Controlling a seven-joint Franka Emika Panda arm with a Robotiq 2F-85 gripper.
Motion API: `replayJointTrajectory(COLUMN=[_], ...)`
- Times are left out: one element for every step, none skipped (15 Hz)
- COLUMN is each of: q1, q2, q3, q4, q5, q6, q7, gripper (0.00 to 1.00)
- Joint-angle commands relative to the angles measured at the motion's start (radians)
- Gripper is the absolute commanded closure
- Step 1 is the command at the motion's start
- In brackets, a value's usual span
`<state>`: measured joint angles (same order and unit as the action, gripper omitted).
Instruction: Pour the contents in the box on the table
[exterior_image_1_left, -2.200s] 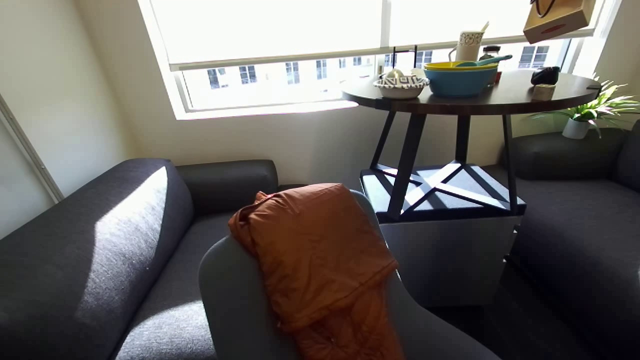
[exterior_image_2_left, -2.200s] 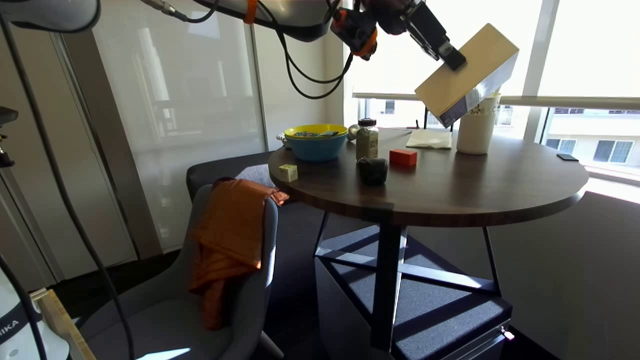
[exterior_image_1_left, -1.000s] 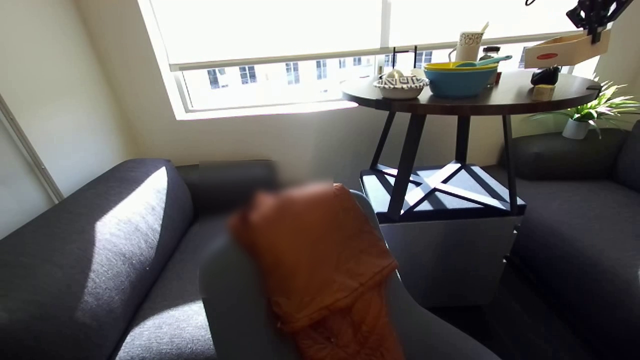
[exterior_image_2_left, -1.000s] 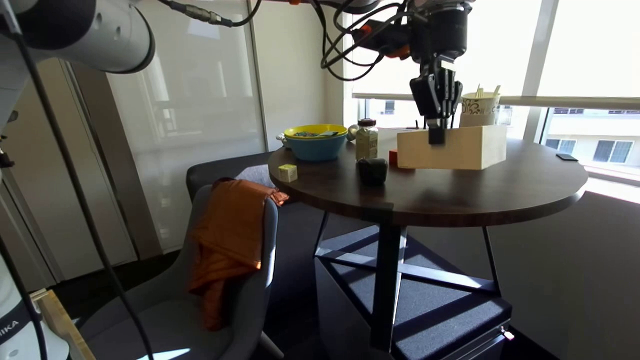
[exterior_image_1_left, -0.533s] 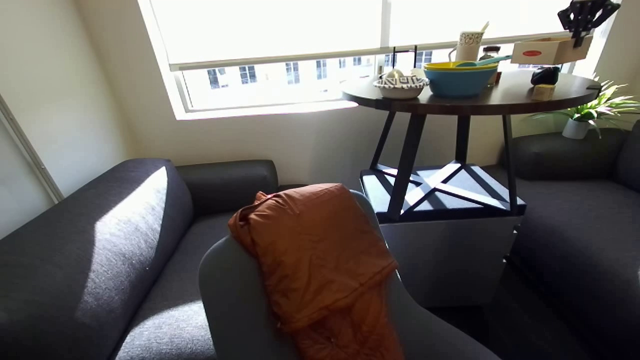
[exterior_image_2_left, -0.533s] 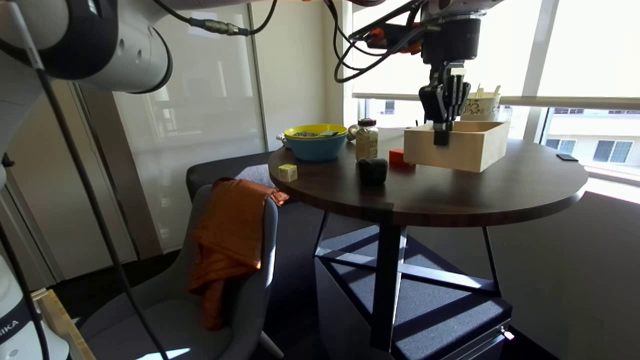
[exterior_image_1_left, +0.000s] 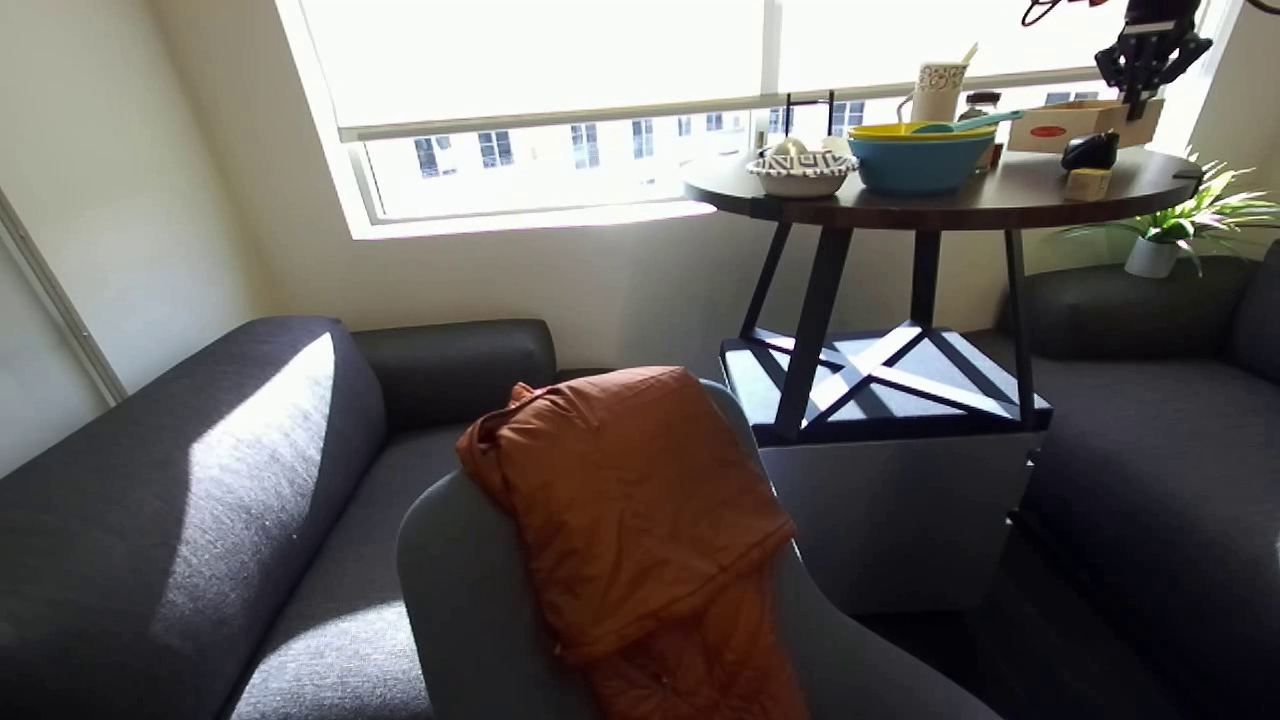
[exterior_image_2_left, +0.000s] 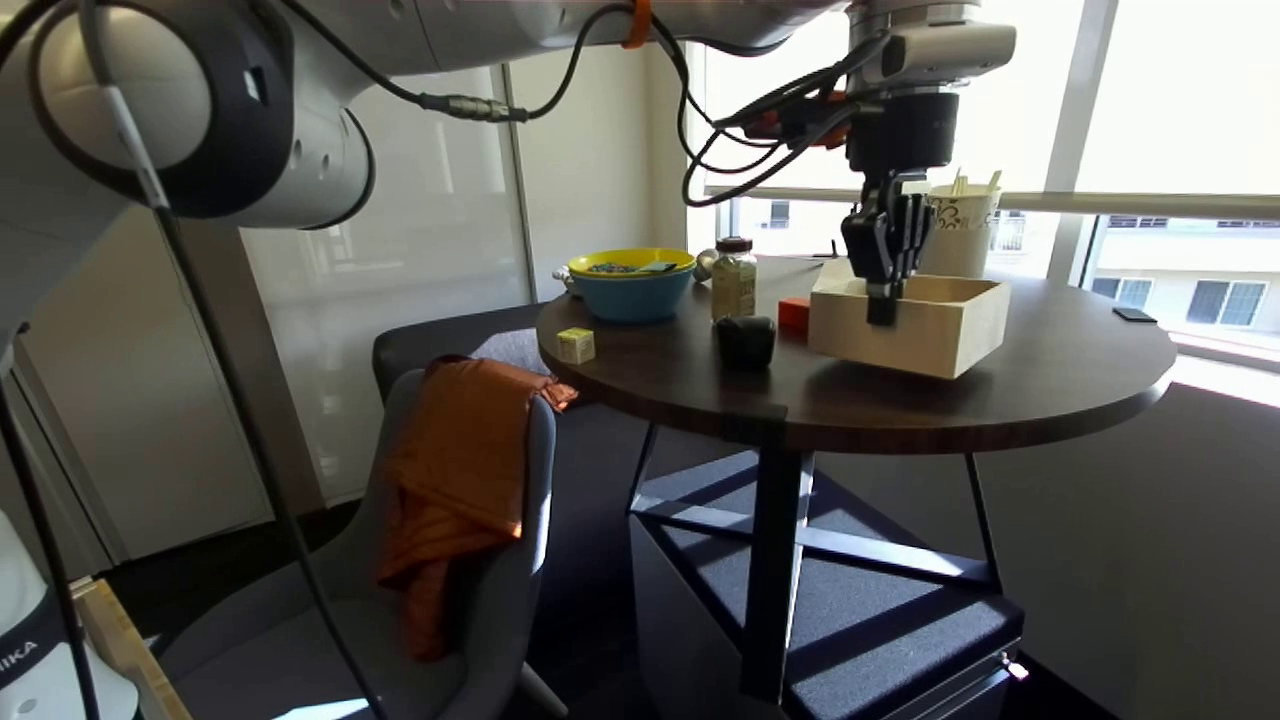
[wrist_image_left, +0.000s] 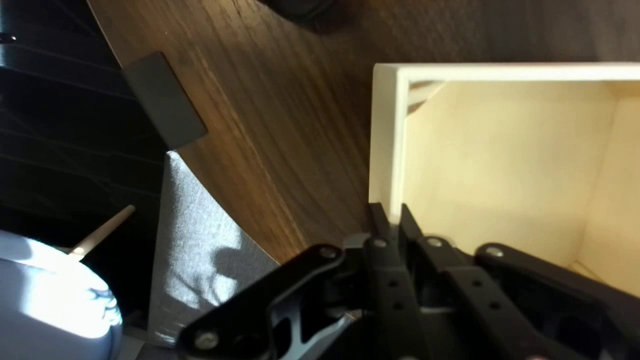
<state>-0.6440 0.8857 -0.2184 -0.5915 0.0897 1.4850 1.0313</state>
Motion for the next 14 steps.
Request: replayJointTrajectory(q1=[-0.019,-0.019,-0.019,-0.019,-0.018,-0.019,-0.021,-0.018,-0.005,-0.001,0.003,0.010,-0.001,0.000], q2=[0.058,0.062,0.065,0.067,0.062,0.060,0.048,0.039,-0.030,-0.036,-0.046,-0.055,-0.047,-0.061], q3=[0.015,0.016,0.018,0.018,0.015,0.017,0.017,0.016,0.012,0.006,-0.001,-0.010,0.007,0.003], q4=[0.108,0.120,0.136,0.151,0.174,0.190,0.212,0.230,0.143,0.161,0.169,0.172,0.147,0.149], q5=[0.015,0.012,0.009,0.005,-0.003,-0.006,-0.016,-0.035,-0.053,-0.070,-0.085,-0.105,-0.076,-0.087], q6=[-0.067,-0.080,-0.089,-0.101,-0.102,-0.099,-0.095,-0.104,-0.053,-0.047,-0.025,0.009,-0.016,-0.002], q7=[0.012,0.004,-0.007,-0.009,-0.017,-0.027,-0.065,-0.132,-0.193,-0.235,-0.271,-0.294,-0.233,-0.257], gripper=[0.67,0.61,0.53,0.47,0.41,0.33,0.27,0.20,0.12,0.06,0.01,0.00,0.09,0.03])
